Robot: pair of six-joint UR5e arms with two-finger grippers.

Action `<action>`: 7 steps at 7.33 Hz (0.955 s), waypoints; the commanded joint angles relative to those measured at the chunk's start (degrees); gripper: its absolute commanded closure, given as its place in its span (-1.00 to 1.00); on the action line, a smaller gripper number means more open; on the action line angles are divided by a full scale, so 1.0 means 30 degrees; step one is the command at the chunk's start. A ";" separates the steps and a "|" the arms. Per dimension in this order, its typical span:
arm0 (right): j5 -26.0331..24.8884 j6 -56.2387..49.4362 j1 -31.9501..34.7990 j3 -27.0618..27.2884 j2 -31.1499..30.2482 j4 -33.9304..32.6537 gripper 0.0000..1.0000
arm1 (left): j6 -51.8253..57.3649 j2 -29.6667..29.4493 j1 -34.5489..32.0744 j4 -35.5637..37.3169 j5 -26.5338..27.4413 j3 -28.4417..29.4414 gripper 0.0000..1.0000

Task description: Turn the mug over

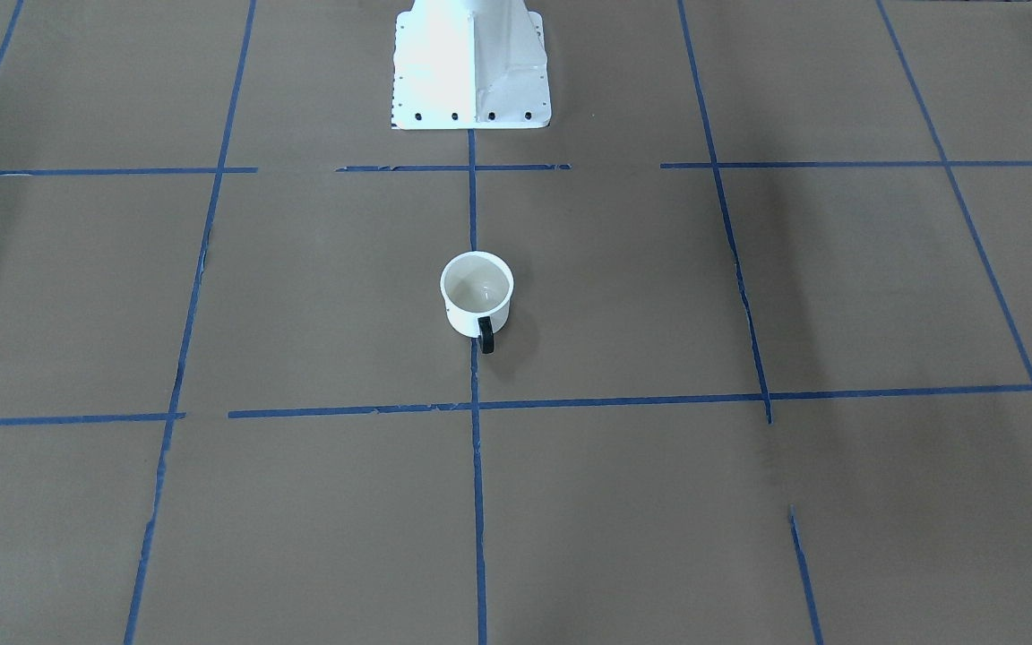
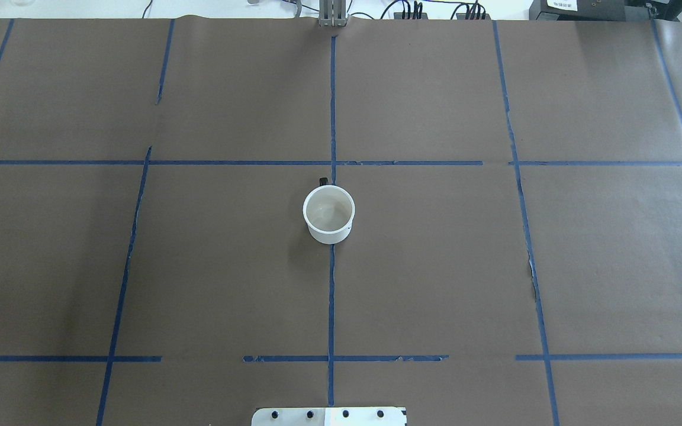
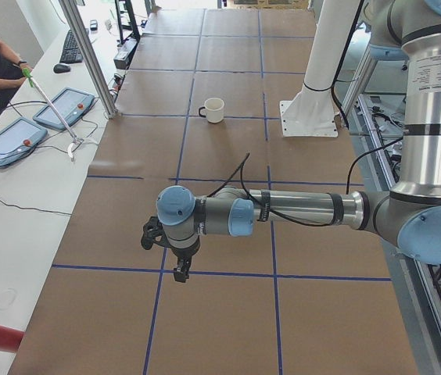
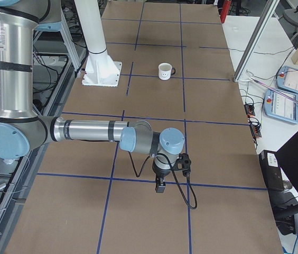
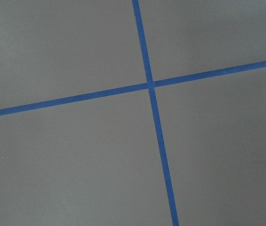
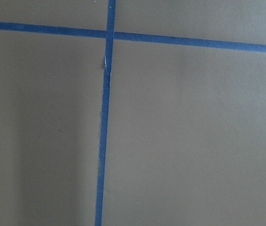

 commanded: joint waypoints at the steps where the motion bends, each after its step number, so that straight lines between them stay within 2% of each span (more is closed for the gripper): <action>1: 0.0000 0.0000 0.0000 0.0000 0.0006 0.0000 -1.00 | -0.0007 -0.0062 -0.0001 0.1501 -0.0020 -0.0067 -1.00; 7: 0.0000 0.0000 0.0000 0.0000 0.0007 0.0000 -1.00 | -0.0007 -0.0356 -0.0001 0.1540 -0.0020 0.0048 -1.00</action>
